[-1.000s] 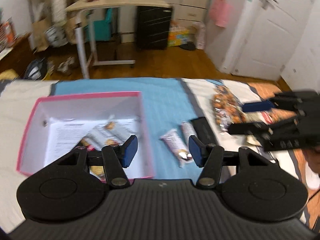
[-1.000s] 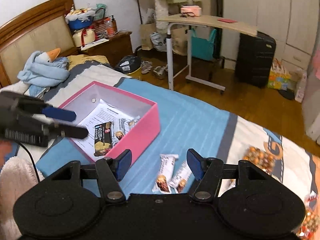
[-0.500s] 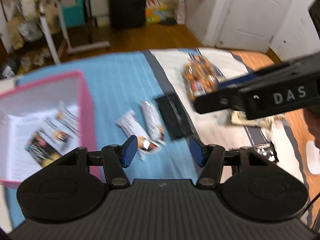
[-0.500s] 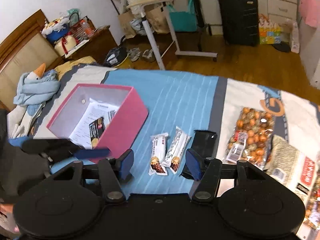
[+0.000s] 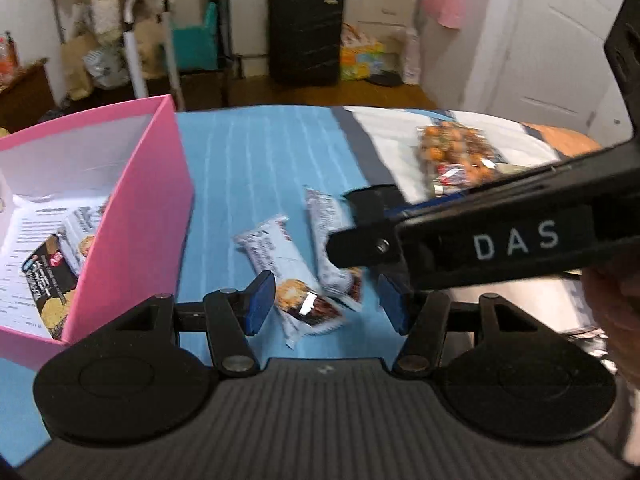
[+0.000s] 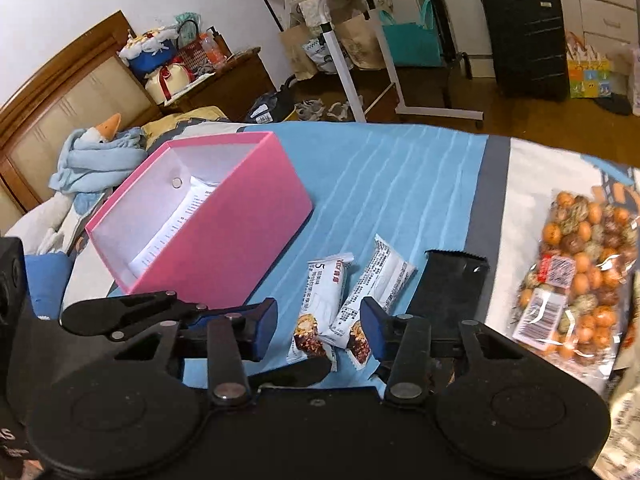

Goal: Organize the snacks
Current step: 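Grasp a white wafer bar with the left gripper while the right gripper grasps another, then carry both white bars into the pink box and open both grippers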

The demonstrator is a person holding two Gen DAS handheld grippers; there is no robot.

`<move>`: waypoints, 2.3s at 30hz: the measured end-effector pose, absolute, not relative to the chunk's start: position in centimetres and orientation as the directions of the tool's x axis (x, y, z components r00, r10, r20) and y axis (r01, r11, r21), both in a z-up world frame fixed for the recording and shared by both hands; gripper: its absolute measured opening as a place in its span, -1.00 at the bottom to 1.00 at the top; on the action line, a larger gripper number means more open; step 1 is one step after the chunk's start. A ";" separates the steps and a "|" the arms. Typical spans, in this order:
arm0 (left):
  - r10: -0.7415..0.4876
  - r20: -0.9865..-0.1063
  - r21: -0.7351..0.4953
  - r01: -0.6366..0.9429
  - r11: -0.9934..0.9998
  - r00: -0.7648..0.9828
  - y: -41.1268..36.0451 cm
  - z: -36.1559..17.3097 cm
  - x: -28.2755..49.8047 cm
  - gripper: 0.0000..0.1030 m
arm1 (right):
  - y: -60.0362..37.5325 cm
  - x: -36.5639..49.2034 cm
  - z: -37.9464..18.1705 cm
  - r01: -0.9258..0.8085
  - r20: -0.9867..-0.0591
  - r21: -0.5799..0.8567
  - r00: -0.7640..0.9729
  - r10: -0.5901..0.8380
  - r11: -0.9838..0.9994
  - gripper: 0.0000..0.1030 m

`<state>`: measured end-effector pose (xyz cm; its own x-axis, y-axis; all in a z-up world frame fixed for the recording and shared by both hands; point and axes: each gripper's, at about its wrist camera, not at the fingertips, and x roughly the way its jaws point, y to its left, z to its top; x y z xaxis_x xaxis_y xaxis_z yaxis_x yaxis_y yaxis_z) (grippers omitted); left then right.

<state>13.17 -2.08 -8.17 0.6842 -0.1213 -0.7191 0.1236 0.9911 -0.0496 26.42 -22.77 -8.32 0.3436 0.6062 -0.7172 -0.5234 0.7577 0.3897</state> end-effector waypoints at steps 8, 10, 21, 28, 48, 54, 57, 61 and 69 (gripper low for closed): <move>-0.039 -0.676 0.048 0.097 0.994 0.736 -2.6 -11.1 14.3 0.14 | -22.8 28.1 -11.0 -0.483 -0.722 0.402 0.355 0.593 0.778 -0.07; -0.013 -0.679 0.064 0.077 0.995 0.734 -2.5 -11.7 14.8 0.14 | -22.4 28.7 -11.9 -0.465 -0.744 0.390 0.350 0.570 0.795 -0.07; -0.094 -0.746 -0.055 0.080 0.995 0.659 -0.9 -12.9 16.8 -0.05 | -21.3 30.7 -13.8 -0.341 -0.757 0.435 0.362 0.543 0.833 -0.10; -0.108 -0.754 -0.025 0.135 0.991 0.648 -1.3 -12.5 16.6 -0.38 | -21.6 29.7 -12.4 -0.361 -0.766 0.341 0.428 0.479 0.868 -0.48; -0.182 -0.786 -0.096 0.174 0.980 0.591 -0.3 -9.4 14.5 -0.39 | -25.2 23.1 -8.4 -0.265 -0.809 0.234 0.480 0.338 0.935 -0.48; -0.233 -0.772 -0.109 0.239 0.965 0.592 -0.2 -6.3 12.0 -0.39 | -25.7 20.5 -7.4 -0.240 -0.812 0.232 0.485 0.324 0.942 -0.48; -0.227 -0.772 -0.092 0.248 0.964 0.594 -0.1 -5.2 10.5 -0.39 | -25.2 19.1 -6.7 -0.259 -0.821 0.216 0.473 0.319 0.941 -0.48; -0.241 -0.787 -0.130 0.230 0.965 0.568 0.9 -4.2 8.8 -0.39 | -25.0 17.3 -6.0 -0.263 -0.827 0.243 0.447 0.341 0.934 -0.48; -0.281 -0.817 -0.231 0.160 0.960 0.504 4.4 -3.0 5.7 -0.39 | -23.7 14.3 -2.9 -0.341 -0.847 0.242 0.382 0.369 0.908 -0.48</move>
